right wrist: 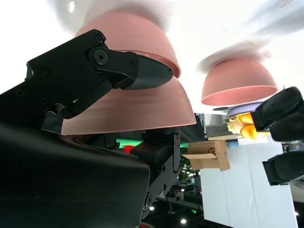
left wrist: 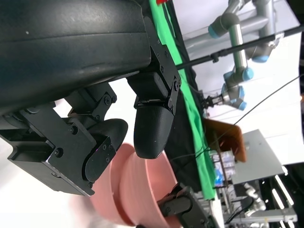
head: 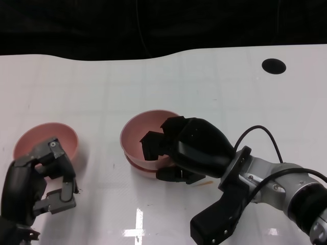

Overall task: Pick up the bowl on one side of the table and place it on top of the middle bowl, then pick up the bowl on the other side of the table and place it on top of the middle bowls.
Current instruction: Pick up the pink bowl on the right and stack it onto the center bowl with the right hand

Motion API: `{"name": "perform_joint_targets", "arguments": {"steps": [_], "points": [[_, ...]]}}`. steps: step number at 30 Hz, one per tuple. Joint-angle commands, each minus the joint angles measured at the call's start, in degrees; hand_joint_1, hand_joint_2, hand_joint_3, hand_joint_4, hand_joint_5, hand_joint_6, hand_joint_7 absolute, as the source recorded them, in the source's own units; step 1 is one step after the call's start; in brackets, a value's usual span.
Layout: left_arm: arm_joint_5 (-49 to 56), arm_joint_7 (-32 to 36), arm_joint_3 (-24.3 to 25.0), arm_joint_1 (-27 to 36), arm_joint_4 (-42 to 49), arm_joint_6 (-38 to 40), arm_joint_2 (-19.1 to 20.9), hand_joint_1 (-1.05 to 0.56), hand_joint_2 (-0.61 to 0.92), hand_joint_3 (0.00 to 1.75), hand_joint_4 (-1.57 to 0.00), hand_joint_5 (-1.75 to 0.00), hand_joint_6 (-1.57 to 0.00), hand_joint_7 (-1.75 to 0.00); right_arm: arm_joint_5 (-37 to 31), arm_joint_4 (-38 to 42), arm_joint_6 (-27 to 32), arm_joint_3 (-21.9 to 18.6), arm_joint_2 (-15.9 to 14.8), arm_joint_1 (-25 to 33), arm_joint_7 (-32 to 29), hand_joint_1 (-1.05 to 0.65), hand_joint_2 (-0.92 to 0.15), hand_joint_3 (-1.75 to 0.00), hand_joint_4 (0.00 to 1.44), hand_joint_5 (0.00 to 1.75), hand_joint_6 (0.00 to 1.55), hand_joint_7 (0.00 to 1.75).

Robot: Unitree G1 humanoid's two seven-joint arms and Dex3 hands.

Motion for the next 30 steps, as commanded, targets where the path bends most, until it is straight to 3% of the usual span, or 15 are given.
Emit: {"name": "perform_joint_targets", "arguments": {"steps": [1,23,27,30], "points": [[-0.65,0.11,0.8,-0.5,0.7,-1.1,1.15,0.07,0.49,1.47,-1.0,-1.75,-0.82,-1.74,-0.41,0.11,0.72,0.66,-0.13,-0.89,-1.17,-0.23,-0.67,-0.81,0.9,1.75,0.6,1.75],[1.11,2.52,0.42,-0.07,-0.51,-1.64,1.26,0.2,0.47,1.53,-1.0,-1.75,-0.84,-1.75,-0.69,0.56,2.41,2.85,0.16,-0.95,-0.48,-0.2,-0.68,-0.68,0.88,1.75,0.55,1.74],[1.13,2.84,0.3,0.24,-1.5,-0.61,1.1,0.22,0.47,1.55,-1.01,-1.75,-0.85,-1.75,-0.47,0.97,2.38,2.84,0.34,-0.97,-0.11,-0.2,-0.72,-0.57,0.86,1.75,0.63,1.47],[1.32,2.92,0.21,0.45,-1.97,-0.18,1.16,0.22,0.46,1.55,-1.02,-1.75,-0.85,-1.75,-0.37,1.14,2.34,2.85,0.4,-1.03,0.35,-0.2,-0.75,-0.53,0.85,1.75,0.59,1.59]]}}
